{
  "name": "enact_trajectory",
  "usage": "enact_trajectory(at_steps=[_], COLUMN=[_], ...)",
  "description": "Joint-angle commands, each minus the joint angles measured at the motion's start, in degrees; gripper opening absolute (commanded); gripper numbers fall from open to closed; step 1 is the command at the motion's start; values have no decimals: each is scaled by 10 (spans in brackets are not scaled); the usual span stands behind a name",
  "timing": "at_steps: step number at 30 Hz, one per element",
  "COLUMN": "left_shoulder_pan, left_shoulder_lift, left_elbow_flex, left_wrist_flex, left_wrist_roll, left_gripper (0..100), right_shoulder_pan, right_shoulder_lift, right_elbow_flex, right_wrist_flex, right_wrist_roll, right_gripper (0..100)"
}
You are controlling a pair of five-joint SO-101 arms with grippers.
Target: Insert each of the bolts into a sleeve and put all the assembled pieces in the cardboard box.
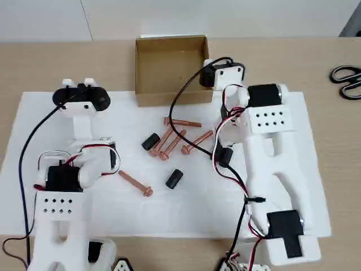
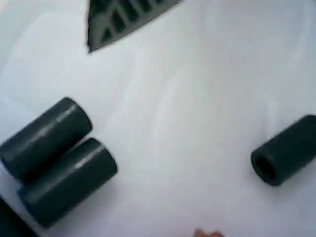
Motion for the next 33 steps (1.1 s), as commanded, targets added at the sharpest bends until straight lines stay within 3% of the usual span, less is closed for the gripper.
enact_trajectory(at_steps=[1, 14, 24, 33], left_shoulder_pan=[4, 4, 4, 4], left_shoulder_lift=[1, 1, 1, 1], left_elbow_flex=[-29, -29, -29, -29], left_wrist_flex=[0, 0, 0, 0], left_wrist_roll=[2, 2, 2, 2], left_gripper=[8, 8, 8, 8], right_shoulder_pan=[0, 43, -5, -4], right_shoulder_lift=[0, 126, 254, 356], right_elbow_flex=[-25, -44, -167, -242], right_wrist_flex=[-3, -53, -54, -51], right_wrist_roll=[82, 203, 216, 224], right_gripper=[191, 193, 191, 191])
